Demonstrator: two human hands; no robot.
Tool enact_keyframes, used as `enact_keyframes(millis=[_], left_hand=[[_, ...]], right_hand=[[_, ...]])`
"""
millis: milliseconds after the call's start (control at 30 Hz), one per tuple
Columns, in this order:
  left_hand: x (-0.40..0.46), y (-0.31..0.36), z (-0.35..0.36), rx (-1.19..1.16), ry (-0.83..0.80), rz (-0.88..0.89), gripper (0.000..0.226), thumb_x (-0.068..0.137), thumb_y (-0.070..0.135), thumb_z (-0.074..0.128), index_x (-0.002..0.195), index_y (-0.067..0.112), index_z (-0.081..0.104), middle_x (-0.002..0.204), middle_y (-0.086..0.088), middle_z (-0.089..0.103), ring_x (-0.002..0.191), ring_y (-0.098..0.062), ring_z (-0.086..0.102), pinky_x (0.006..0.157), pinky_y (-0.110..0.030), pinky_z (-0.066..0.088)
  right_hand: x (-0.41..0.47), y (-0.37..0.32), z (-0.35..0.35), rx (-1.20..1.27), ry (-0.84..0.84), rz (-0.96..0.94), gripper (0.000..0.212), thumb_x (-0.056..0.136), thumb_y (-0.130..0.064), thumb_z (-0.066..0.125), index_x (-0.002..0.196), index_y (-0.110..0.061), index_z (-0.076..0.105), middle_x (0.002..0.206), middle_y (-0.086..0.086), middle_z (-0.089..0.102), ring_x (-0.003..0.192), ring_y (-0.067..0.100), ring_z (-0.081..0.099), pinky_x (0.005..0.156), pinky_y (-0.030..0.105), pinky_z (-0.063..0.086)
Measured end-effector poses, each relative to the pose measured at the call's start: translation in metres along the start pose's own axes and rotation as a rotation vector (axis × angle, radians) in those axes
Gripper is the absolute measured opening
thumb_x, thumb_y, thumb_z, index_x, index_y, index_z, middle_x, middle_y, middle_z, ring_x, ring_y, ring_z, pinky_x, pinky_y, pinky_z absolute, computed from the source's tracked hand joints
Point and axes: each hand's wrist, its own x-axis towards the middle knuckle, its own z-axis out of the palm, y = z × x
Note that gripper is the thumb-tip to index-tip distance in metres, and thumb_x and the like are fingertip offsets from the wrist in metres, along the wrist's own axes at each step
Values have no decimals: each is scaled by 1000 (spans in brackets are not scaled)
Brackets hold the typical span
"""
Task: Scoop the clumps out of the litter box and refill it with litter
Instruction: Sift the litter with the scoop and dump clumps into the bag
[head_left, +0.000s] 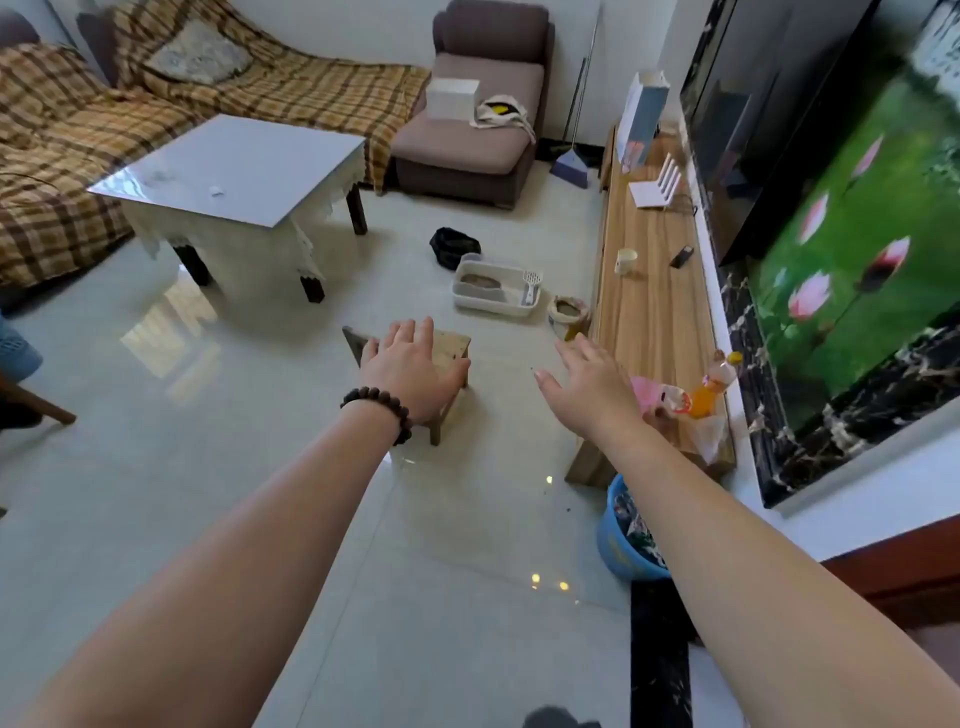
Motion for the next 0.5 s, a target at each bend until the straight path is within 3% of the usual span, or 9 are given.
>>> enact_keyframes(millis=[233,500], left_hand=[[50,-15,26,26,-52,3,79,90,61,37,151,17,16,157,-6,22,145,-23,17,118,-45,14],[183,-1,53,24,-90,-12,77,91,60,35,151,16,15,158,-5,18,146,-22,12,118,-46,10]], right_hand=[[43,10,20,-27,-45,50,63,95,-51,33,149,-20,24,158,6,15,146,22,10,118,41,12],[171,53,22,-12,-19,61,62,94,-50,36,148,-20,27,158,6,18,146,22,11,118,41,13]])
